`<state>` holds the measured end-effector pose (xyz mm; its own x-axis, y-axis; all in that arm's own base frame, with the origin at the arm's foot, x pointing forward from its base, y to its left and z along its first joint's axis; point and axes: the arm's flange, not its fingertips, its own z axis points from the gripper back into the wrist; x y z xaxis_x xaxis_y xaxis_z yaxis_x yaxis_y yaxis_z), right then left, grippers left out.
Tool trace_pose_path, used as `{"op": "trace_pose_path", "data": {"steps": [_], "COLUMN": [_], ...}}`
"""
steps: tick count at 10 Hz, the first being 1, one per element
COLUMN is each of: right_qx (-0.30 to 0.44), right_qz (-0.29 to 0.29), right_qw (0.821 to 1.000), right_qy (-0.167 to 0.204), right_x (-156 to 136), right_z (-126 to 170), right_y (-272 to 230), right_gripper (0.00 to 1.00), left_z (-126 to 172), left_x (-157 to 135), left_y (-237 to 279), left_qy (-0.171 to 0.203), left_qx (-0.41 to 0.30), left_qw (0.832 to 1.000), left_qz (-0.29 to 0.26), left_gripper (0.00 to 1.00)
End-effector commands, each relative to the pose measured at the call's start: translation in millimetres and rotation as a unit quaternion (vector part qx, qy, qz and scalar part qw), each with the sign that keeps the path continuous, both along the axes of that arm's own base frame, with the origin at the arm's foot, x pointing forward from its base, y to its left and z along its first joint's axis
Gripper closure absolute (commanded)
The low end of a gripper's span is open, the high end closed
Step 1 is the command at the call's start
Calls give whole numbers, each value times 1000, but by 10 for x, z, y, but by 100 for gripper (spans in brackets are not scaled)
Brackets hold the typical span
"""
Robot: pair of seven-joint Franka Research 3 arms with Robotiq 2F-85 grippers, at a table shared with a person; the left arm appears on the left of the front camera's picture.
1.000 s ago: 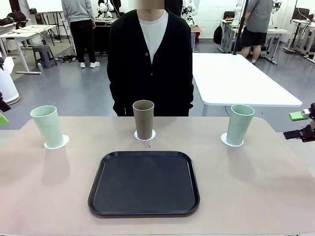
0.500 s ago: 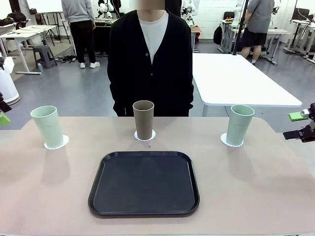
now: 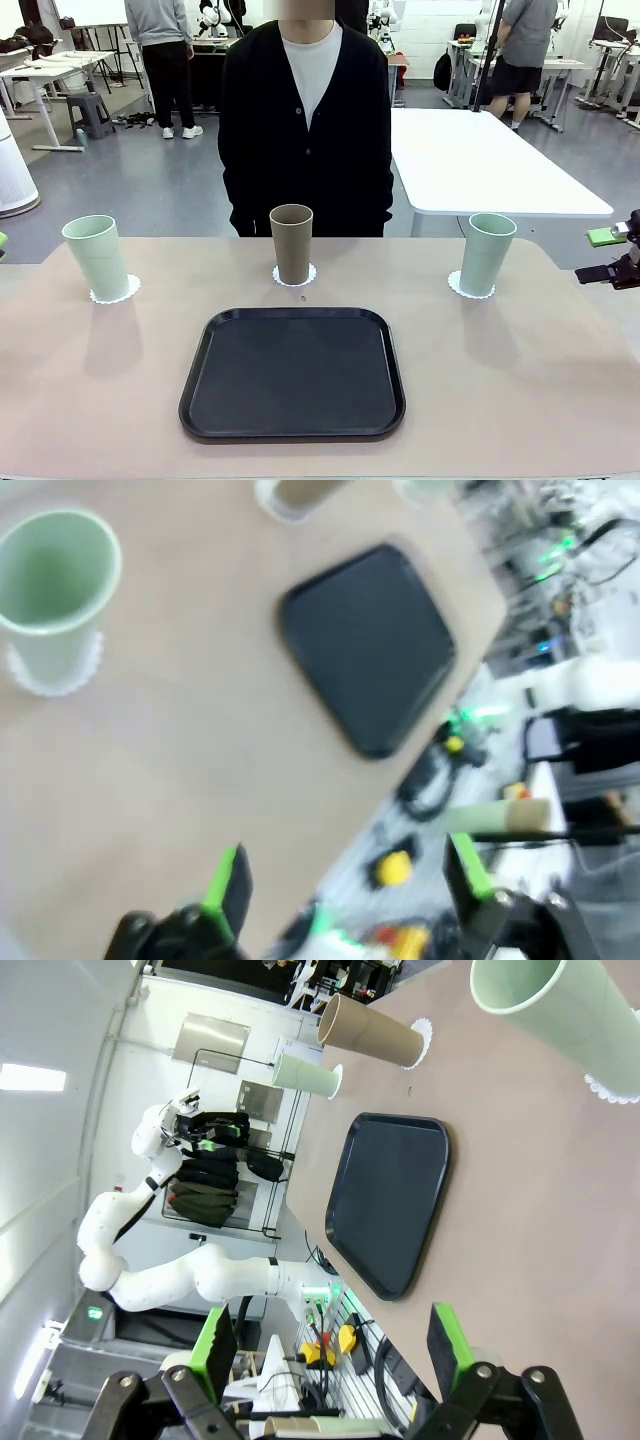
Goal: Place coasters on the table and set cups on them.
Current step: Take one Reusable plastic cup from the Flat Tray and place it on a coaster set by the human.
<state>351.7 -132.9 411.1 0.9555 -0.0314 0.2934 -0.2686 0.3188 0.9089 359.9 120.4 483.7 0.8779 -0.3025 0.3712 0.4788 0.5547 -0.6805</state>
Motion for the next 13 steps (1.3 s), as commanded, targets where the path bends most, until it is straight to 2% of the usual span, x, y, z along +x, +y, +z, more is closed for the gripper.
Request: {"op": "trace_pose_path", "data": {"steps": [1,4,7,10,12,13], "right_qx": [10,10,10,10,10,10], "right_qz": [-1,-1,-1,-1,-1,-1], "right_qw": [1000,1000,1000,1000,1000,1000], "right_qy": [-10,-10,-10,-10,-10,-10], "right_x": [9,9,9,9,9,9], "right_z": [-1,-1,-1,-1,-1,-1], "right_y": [12,12,12,12,12,12], "right_gripper": [0,0,0,0,0,0], "left_z": [9,-300,-524,-530,-514,-526], "left_x": [87,84,-22,-112,-137,-123], "left_y": [421,1103,1672,1909,1886,1893], "left_qy": [23,39,45,43,41,48], "left_qx": [-141,-258,-248,-251,-254,-254], "left_qw": [988,961,959,958,960,956], "left_qz": [52,93,132,129,107,143], "left_gripper": [0,0,0,0,0,0]}}
